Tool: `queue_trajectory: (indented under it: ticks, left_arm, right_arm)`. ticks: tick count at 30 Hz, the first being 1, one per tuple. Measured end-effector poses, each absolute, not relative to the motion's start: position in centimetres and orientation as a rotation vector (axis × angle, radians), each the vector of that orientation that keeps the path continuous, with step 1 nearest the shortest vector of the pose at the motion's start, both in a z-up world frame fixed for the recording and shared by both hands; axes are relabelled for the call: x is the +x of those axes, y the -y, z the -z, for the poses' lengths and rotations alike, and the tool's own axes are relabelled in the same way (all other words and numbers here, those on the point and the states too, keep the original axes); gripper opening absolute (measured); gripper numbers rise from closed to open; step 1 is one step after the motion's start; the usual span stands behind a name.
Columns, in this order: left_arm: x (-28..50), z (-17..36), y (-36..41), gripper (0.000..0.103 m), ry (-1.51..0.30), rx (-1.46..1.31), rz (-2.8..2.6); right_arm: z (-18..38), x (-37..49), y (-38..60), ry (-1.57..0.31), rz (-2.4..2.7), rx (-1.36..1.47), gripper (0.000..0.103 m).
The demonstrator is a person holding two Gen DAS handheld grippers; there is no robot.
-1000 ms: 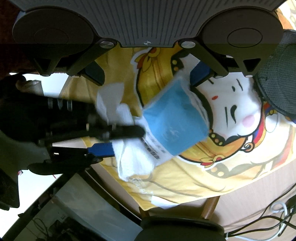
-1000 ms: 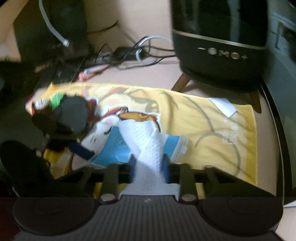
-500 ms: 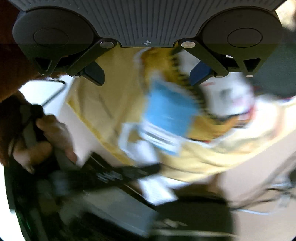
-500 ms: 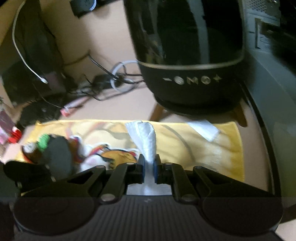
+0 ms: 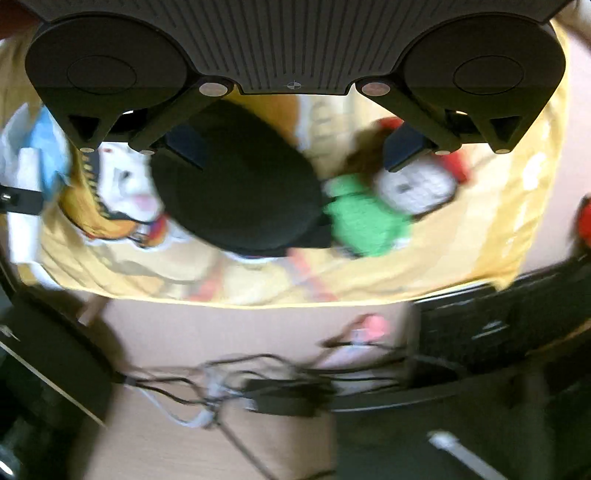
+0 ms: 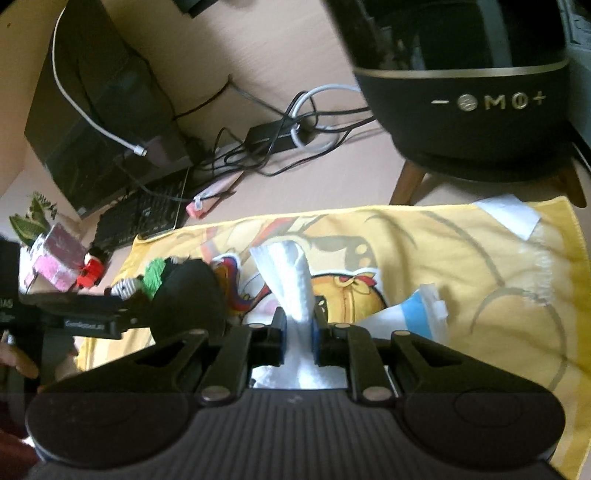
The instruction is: Clean container
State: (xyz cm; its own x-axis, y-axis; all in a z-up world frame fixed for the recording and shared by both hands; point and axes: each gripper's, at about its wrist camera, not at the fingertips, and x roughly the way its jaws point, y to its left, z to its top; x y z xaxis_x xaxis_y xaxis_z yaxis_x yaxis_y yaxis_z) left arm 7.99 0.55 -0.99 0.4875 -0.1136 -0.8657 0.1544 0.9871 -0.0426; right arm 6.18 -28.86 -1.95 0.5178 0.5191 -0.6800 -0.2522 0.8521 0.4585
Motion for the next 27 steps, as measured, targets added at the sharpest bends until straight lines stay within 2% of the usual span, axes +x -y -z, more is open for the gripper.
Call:
queue_trajectory:
  ticks: [6, 9, 13, 18, 22, 27]
  left_arm:
    - [8.9, 3.0, 3.8, 0.103, -0.981, 0.212, 0.432]
    - [9.2, 3.4, 5.3, 0.103, -0.932, 0.213, 0.568]
    - [8.8, 2.2, 5.2, 0.103, -0.911, 0.124, 0.664]
    - [5.8, 0.1, 1.5, 0.103, -0.984, 0.053, 0.552]
    - [5.1, 1.0, -2.1, 0.103, -1.048, -0.174, 0.521]
    - [6.5, 3.5, -4.0, 0.103, -1.099, -0.321, 0.373]
  right_arm:
    - [1.4, 6.2, 29.1, -0.9, -0.477, 0.308, 0.014]
    - [1.0, 6.8, 28.8, -0.901, -0.5, 0.356, 0.014]
    - [0.3, 8.2, 27.0, -0.883, -0.571, 0.431, 0.014]
    - [1.3, 11.6, 24.0, -0.927, -0.595, 0.404, 0.011]
    - [3.2, 14.4, 20.7, -0.993, -0.594, 0.34, 0.011]
    - [5.7, 15.5, 17.6, -1.089, -0.616, 0.254, 0.011]
